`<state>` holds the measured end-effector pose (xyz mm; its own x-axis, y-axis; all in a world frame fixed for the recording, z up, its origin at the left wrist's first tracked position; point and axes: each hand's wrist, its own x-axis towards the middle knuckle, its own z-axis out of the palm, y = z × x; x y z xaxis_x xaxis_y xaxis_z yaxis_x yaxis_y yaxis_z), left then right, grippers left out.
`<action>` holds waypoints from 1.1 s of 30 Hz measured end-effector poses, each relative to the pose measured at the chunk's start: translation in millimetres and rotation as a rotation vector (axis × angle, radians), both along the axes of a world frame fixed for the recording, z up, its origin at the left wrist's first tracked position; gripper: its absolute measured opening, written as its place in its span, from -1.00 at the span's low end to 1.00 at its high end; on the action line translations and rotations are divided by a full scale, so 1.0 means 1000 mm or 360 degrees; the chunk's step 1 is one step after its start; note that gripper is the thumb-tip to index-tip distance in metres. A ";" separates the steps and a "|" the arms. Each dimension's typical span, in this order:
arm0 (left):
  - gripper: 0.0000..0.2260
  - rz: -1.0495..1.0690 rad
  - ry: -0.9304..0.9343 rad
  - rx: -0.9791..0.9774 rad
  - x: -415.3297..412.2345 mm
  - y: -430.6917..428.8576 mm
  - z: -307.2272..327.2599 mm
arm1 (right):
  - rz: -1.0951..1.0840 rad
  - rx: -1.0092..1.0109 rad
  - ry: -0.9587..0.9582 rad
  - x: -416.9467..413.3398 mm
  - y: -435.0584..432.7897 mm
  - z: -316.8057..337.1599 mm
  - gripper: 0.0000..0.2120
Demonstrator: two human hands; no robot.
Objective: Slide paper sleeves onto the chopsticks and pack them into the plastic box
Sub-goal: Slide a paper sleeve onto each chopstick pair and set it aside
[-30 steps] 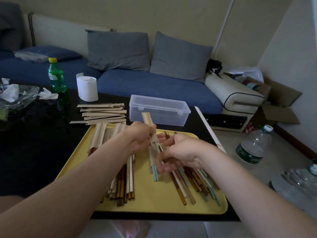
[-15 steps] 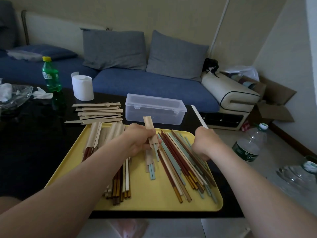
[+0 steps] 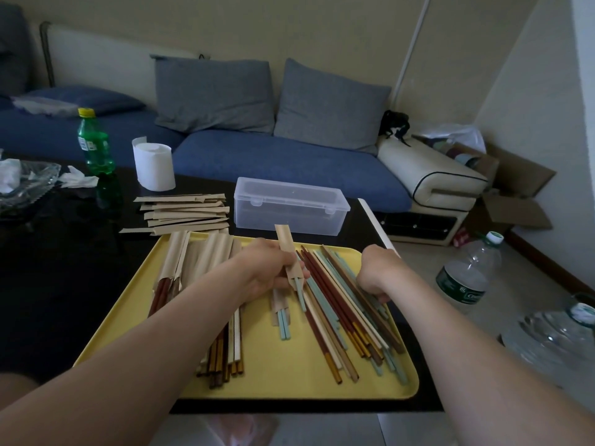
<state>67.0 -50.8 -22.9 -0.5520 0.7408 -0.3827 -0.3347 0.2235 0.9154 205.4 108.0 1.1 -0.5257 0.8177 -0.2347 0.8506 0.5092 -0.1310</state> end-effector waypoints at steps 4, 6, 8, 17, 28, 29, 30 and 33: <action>-0.63 0.0009 -0.0011 0.0023 -0.001 -0.001 0.001 | 0.0065 0.0002 -0.0061 -0.002 -0.003 0.000 -0.72; -0.63 0.0013 -0.0023 0.0026 -0.001 -0.001 0.002 | 0.0094 -0.0006 -0.0090 -0.003 -0.003 0.002 -0.73; -0.65 0.0028 -0.0026 0.0044 -0.002 -0.001 0.002 | 0.0120 0.0008 -0.0082 -0.003 -0.005 0.005 -0.78; -0.85 0.0353 0.0033 0.0181 -0.015 -0.002 0.003 | 0.0525 0.0084 0.0490 -0.007 -0.058 0.029 -0.64; -0.87 0.0591 -0.0127 0.0298 -0.019 -0.005 0.008 | 0.0671 -0.0297 0.0028 -0.003 -0.084 0.035 -0.78; -0.88 0.0592 -0.0132 0.0310 -0.019 -0.005 0.009 | 0.0668 -0.0309 0.0022 -0.003 -0.083 0.035 -0.78; -0.88 0.0585 -0.0133 0.0315 -0.018 -0.005 0.010 | 0.0671 -0.0318 0.0019 -0.003 -0.082 0.034 -0.79; -0.84 0.0503 -0.0118 0.0284 -0.016 -0.006 0.010 | 0.0659 -0.0320 0.0082 -0.004 -0.080 0.032 -0.78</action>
<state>50.5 -56.3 -13.2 -0.7398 0.5969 -0.3105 -0.4285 -0.0622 0.9014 201.7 27.9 33.3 -0.8135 0.4773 -0.3322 0.5707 0.7649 -0.2987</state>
